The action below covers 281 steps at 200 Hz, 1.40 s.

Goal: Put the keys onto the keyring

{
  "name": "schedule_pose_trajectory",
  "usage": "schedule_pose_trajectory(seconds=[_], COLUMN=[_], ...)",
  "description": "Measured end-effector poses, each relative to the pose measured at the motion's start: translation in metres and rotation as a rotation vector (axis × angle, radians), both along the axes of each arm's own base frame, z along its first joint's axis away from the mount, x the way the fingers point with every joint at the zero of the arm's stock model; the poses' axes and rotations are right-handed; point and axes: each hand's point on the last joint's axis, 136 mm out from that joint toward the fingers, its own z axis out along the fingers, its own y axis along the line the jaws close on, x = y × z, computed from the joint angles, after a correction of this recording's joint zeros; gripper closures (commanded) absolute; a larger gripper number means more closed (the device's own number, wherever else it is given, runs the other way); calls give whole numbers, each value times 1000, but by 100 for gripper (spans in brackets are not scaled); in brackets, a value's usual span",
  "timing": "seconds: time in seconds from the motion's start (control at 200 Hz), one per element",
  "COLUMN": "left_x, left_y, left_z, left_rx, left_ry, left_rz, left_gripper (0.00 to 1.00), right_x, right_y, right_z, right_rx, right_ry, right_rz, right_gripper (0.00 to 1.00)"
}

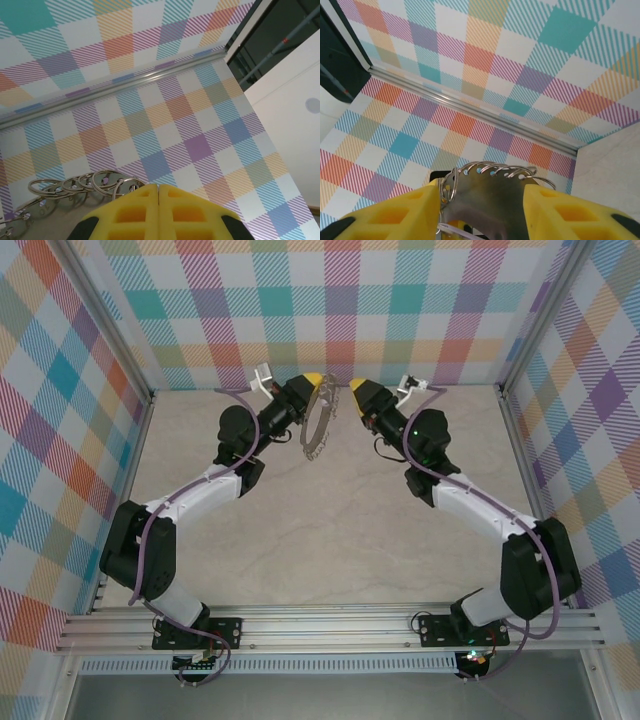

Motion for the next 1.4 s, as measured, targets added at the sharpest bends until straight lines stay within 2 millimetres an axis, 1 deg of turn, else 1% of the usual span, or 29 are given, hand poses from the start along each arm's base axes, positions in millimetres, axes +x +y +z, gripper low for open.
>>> schedule_pose_trajectory(seconds=[0.175, 0.285, 0.49, 0.965, 1.23, 1.405], left_x=[2, 2, 2, 2, 2, 1], left_y=[2, 2, 2, 2, 2, 1], left_z=[0, 0, 0, -3, -3, -3], left_rx=[-6, -6, -8, -5, -4, -5], left_ry=[7, 7, 9, 14, 14, 13], left_rz=[12, 12, 12, 11, 11, 10], left_gripper=[100, 100, 100, 100, 100, 100], right_x=[0, -4, -9, -14, -26, -25], right_y=[16, 23, 30, 35, 31, 31], right_z=[13, 21, 23, 23, 38, 36], right_rx=[27, 38, 40, 12, 2, -7], right_ry=[-26, -46, -54, -78, -115, -109], right_rz=[30, 48, 65, 70, 68, 68], right_gripper=[60, 66, 70, 73, 73, 73])
